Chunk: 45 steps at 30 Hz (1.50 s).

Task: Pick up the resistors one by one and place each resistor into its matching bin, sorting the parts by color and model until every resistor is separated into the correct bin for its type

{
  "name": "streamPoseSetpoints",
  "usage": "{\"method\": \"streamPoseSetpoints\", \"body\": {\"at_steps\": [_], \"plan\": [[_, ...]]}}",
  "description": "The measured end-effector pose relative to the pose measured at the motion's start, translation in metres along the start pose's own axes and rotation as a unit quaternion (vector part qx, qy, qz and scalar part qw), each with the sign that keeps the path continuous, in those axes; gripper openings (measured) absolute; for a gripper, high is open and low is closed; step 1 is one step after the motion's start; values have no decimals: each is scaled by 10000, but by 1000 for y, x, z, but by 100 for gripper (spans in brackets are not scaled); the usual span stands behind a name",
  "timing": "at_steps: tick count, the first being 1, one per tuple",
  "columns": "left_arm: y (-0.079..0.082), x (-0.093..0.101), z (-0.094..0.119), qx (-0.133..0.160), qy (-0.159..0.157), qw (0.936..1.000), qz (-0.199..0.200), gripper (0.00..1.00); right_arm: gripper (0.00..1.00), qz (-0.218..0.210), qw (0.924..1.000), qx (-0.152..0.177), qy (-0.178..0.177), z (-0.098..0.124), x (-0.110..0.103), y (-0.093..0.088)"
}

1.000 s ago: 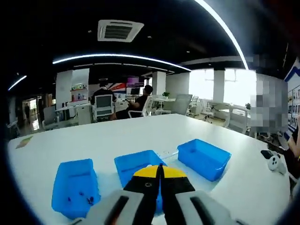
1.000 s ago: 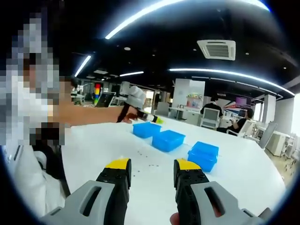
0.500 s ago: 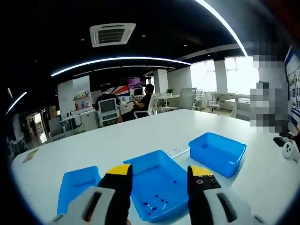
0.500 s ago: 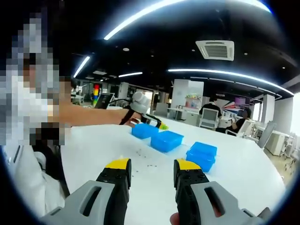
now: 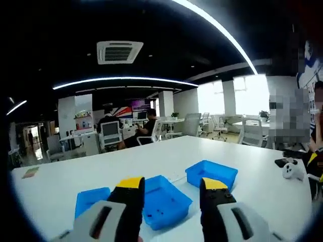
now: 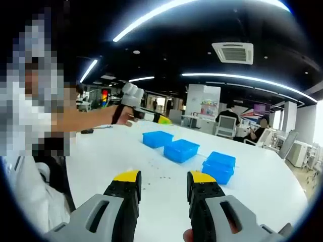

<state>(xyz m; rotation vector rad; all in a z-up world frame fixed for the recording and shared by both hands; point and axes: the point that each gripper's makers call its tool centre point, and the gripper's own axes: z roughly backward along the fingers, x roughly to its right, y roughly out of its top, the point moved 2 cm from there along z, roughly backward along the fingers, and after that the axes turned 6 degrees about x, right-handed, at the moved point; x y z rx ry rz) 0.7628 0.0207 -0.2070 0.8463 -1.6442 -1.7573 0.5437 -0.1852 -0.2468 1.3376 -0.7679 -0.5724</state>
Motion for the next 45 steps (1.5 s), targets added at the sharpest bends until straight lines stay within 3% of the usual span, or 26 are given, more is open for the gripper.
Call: {"method": "streamPoseSetpoints", "body": {"at_steps": [7, 12, 14, 17, 18, 25, 31, 39, 45], "plan": [[10, 34, 84, 298, -346, 9989, -59, 45, 38, 1, 10000, -64, 36, -4, -5, -3], [-5, 52, 144, 389, -473, 9980, -171, 47, 38, 4, 9999, -162, 53, -7, -9, -7], [-9, 57, 155, 402, -513, 9977, -167, 47, 38, 17, 9998, -185, 55, -8, -10, -8], [-27, 61, 186, 412, -514, 9976, -192, 47, 38, 58, 9997, -231, 53, -11, -12, -11], [-35, 60, 193, 382, -462, 9982, -4, 47, 38, 57, 9996, -258, 66, -12, -14, -12], [-60, 66, 208, 190, -669, 9968, 399, 44, 38, 63, 9990, -435, 103, -21, -18, -23], [-70, 74, 209, 119, -887, 9951, 416, 43, 38, 54, 9987, -487, 143, -29, -21, -28], [-73, 78, 209, 44, -1081, 9936, 338, 42, 38, -95, 9977, -612, 277, -37, -26, -39], [-67, 78, 210, 148, -1096, 9931, 402, 39, 39, 405, 9900, -1176, 671, -47, -21, -41]]}}
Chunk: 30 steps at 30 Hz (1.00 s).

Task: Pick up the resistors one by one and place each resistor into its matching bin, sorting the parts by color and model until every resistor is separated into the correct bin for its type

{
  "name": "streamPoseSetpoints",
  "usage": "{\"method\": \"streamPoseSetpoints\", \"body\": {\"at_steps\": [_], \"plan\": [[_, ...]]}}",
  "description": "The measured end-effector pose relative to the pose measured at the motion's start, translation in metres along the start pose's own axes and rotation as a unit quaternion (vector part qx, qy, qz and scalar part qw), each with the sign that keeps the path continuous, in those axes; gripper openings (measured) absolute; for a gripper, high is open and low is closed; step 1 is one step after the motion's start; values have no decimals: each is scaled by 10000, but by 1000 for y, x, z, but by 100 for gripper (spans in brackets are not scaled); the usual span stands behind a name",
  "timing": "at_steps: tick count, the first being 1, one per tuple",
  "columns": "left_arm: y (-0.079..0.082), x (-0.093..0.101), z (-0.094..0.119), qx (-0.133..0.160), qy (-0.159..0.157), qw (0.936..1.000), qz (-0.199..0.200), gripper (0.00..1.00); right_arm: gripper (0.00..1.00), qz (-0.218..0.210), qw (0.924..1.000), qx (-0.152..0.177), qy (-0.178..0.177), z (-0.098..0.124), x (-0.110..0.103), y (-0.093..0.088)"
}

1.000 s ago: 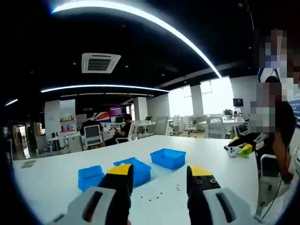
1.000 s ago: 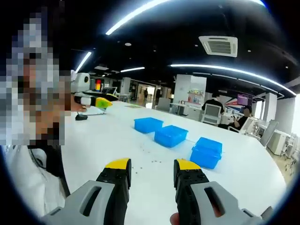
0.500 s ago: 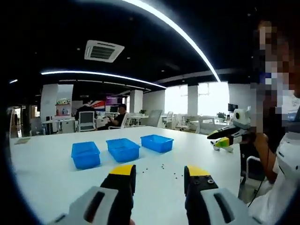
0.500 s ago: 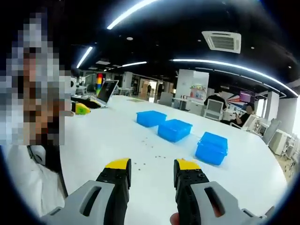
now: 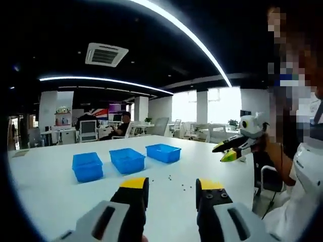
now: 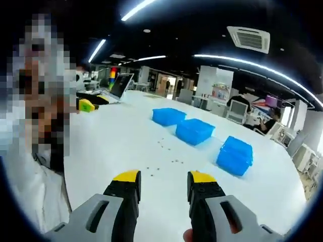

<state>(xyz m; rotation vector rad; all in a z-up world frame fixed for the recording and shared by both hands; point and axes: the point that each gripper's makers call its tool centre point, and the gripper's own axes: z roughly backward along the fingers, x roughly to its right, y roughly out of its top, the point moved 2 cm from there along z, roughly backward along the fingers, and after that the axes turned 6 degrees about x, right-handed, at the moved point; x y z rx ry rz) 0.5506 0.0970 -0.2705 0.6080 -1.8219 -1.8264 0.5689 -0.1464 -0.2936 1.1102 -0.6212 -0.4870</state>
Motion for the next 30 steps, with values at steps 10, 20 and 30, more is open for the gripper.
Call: {"method": "streamPoseSetpoints", "body": {"at_steps": [10, 20, 30], "plan": [[5, -5, 7, 51, 14, 10000, -9, 38, 35, 1906, 9584, -1274, 1700, -47, 7, 5], [4, -5, 11, 27, 38, 9999, -124, 37, 28, 2935, 8887, -2171, 2775, -91, -2, -3], [1, 16, 10, -127, -332, 9992, -189, 34, 24, 2876, 8521, -2896, 3277, -131, -11, -29]]}}
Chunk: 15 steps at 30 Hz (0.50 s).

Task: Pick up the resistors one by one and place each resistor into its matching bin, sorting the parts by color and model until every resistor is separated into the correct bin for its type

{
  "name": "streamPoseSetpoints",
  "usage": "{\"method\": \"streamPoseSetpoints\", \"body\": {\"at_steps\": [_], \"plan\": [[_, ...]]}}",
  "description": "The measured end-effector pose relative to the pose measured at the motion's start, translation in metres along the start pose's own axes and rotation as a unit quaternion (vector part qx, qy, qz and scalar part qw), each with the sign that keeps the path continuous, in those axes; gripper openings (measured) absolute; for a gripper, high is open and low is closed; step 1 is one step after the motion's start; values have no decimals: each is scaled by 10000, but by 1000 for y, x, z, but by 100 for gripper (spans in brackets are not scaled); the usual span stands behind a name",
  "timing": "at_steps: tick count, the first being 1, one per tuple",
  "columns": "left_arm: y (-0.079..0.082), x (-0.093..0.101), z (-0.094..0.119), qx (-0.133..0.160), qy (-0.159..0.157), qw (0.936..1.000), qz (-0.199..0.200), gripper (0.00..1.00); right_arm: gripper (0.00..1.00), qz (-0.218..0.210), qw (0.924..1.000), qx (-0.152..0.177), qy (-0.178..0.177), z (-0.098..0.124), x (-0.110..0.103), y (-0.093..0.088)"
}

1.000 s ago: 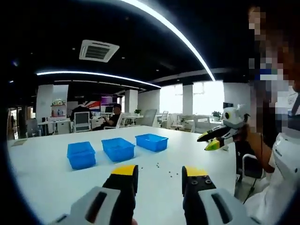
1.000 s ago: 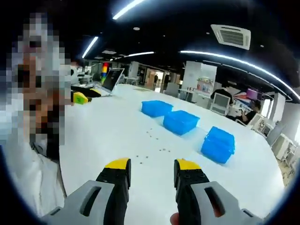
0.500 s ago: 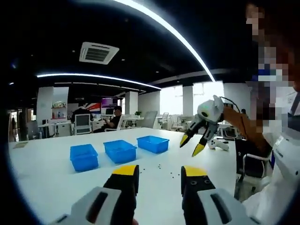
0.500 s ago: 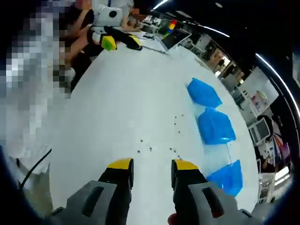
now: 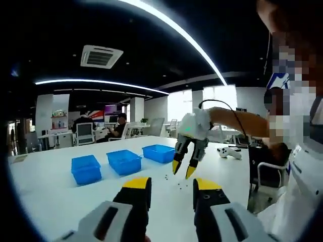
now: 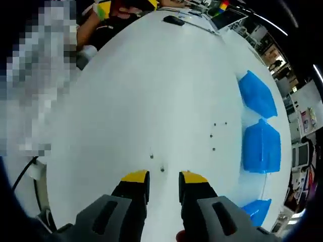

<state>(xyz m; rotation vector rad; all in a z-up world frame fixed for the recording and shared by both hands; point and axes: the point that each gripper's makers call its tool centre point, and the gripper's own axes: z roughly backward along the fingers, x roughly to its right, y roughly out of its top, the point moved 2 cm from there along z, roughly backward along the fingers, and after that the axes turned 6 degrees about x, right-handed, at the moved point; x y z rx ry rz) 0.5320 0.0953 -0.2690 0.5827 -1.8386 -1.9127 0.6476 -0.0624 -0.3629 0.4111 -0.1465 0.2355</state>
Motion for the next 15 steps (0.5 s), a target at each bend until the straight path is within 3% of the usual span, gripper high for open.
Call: {"method": "streamPoseSetpoints", "body": {"at_steps": [5, 10, 12, 15], "plan": [[-2, 16, -3, -123, -293, 9994, -120, 37, 21, -147, 9995, -202, 176, -16, 2, -10], [-5, 13, -3, -165, -262, 9994, -150, 36, 12, -202, 9992, -245, 262, -19, 7, -9], [-7, 12, -4, -182, -243, 9994, -138, 35, 7, -174, 9982, -294, 498, -18, 3, -8], [-10, 12, -7, -221, -255, 9994, -97, 35, 7, -120, 9976, -375, 568, -18, 4, -7]]}}
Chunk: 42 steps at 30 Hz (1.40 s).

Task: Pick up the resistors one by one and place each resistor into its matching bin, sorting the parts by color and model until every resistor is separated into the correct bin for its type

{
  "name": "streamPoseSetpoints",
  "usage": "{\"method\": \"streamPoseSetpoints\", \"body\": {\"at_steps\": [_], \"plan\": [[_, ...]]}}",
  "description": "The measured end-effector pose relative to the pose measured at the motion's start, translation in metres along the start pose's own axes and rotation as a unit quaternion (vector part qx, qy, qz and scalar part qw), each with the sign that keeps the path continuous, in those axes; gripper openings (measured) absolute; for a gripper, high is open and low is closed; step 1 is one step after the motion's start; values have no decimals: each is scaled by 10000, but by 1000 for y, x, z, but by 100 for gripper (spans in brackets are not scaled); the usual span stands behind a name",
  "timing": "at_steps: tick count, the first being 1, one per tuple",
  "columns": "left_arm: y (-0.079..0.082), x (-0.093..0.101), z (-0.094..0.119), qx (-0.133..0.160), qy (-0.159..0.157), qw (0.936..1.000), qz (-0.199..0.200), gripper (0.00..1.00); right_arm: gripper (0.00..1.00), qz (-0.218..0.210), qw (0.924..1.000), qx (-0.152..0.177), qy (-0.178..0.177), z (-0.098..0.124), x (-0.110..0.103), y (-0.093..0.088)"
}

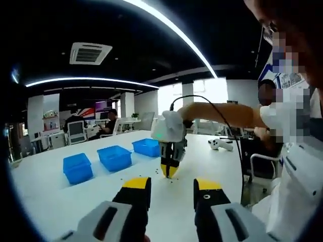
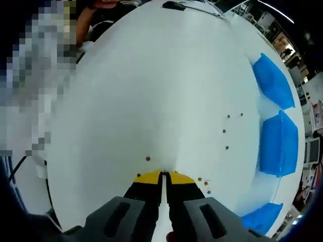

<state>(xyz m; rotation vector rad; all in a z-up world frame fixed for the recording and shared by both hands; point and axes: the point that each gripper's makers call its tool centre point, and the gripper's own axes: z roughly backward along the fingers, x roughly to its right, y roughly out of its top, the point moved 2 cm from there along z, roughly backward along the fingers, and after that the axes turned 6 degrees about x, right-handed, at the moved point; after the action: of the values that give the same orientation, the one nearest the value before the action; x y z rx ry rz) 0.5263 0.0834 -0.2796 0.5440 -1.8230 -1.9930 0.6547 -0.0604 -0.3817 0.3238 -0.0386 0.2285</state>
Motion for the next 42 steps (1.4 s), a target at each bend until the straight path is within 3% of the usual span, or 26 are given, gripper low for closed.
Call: {"method": "streamPoseSetpoints", "body": {"at_steps": [6, 8, 11, 14, 17, 20, 23, 27, 28, 30, 32, 33, 35, 38, 40, 42], "plan": [[-1, 0, -2, -32, -42, 10000, 8, 35, 5, -89, 9997, -80, 205, 0, 2, 0], [-1, 0, -1, -28, -46, 10000, -2, 35, 5, -404, 9988, -15, 265, 0, 2, 0], [1, -2, 0, -4, -27, 10000, -2, 34, 5, -420, 9988, 86, 227, 1, 2, -2], [2, -4, 1, 16, -10, 10000, 0, 34, 5, -376, 9991, 177, 45, 2, 0, -3], [2, -6, 1, 21, 12, 10000, 12, 33, 5, -744, 9961, 393, -248, 9, 5, -4], [3, -8, 2, 26, 31, 10000, 11, 33, 5, -1071, 9906, 678, -507, 22, 6, -6], [6, -11, 3, 79, 67, 9999, 57, 33, 5, -1553, 9774, 1092, -926, 39, 4, -8], [7, -16, 4, 138, 154, 9997, 142, 34, 5, -2090, 9487, 1655, -1699, 63, 5, -17], [7, -17, 5, 141, 187, 9996, 142, 34, 5, -2129, 9354, 1891, -2097, 73, 5, -21], [7, -21, 5, 151, 238, 9995, 147, 34, 5, -2303, 9209, 2110, -2332, 83, -1, -28], [8, -23, 5, 175, 271, 9994, 156, 34, 5, -2555, 8950, 2465, -2700, 95, -7, -36], [9, -23, 5, 189, 278, 9993, 168, 34, 5, -2607, 8867, 2559, -2833, 100, -11, -40], [9, -23, 4, 204, 280, 9992, 184, 34, 5, -2879, 8538, 2858, -3264, 113, -18, -51], [9, -23, 3, 199, 284, 9992, 182, 34, 5, -3018, 8246, 3053, -3684, 127, -29, -63], [10, -22, 3, 216, 289, 9992, 188, 34, 5, -3328, 7855, 3460, -3906, 139, -42, -69], [11, -24, 4, 238, 300, 9991, 204, 34, 5, -3492, 7518, 3782, -4120, 150, -51, -74]]}}
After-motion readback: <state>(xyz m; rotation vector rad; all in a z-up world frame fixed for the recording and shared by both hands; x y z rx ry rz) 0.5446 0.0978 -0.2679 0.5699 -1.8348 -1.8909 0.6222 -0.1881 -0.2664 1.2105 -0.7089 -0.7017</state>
